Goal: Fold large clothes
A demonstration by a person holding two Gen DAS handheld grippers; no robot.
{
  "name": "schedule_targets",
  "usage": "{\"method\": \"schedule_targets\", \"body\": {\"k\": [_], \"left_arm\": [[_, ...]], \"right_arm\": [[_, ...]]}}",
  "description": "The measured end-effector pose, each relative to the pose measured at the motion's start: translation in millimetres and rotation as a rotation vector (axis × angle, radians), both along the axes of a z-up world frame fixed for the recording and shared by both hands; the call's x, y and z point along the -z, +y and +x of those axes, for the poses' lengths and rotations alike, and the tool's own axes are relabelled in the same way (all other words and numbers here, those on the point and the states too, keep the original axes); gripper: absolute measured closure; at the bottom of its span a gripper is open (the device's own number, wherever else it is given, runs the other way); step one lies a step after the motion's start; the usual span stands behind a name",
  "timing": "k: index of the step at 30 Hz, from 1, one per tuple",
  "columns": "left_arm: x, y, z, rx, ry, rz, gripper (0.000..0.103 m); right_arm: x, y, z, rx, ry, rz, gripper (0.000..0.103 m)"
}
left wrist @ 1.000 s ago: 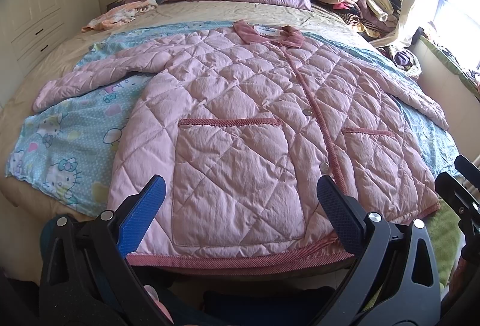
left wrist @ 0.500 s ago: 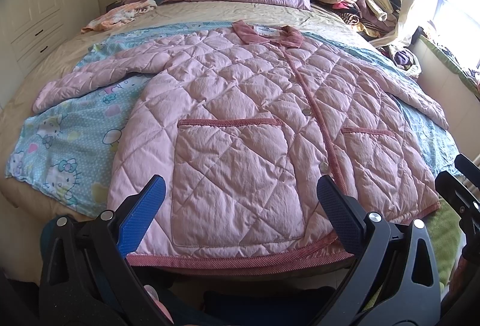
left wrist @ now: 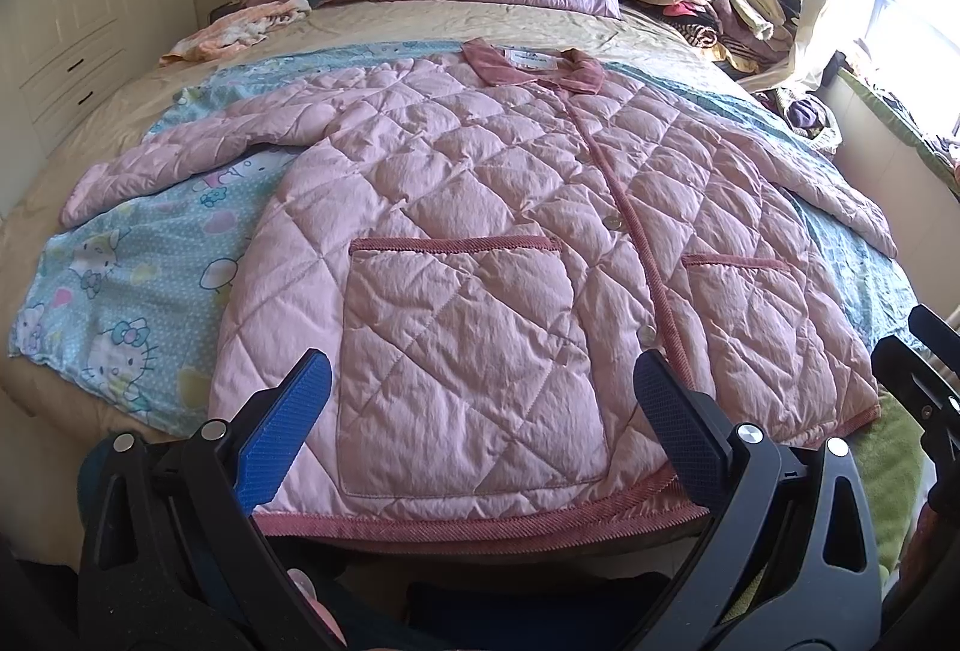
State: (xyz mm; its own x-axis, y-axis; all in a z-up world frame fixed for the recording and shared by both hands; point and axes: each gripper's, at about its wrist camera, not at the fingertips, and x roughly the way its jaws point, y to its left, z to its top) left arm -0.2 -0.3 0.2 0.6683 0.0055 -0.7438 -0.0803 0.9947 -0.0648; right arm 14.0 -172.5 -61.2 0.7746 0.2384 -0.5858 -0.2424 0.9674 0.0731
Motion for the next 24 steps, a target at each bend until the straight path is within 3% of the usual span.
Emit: {"method": "schedule_targets", "body": {"k": [9, 24], "left_arm": [[-1, 2, 2, -0.002, 0.01, -0.007, 0.008], [-11, 16, 47, -0.041, 0.014, -0.033, 0.008]], "right_arm": [[-1, 3, 12, -0.014, 0.017, 0.025, 0.004], [-16, 9, 65, -0.051, 0.03, 0.074, 0.004]]}}
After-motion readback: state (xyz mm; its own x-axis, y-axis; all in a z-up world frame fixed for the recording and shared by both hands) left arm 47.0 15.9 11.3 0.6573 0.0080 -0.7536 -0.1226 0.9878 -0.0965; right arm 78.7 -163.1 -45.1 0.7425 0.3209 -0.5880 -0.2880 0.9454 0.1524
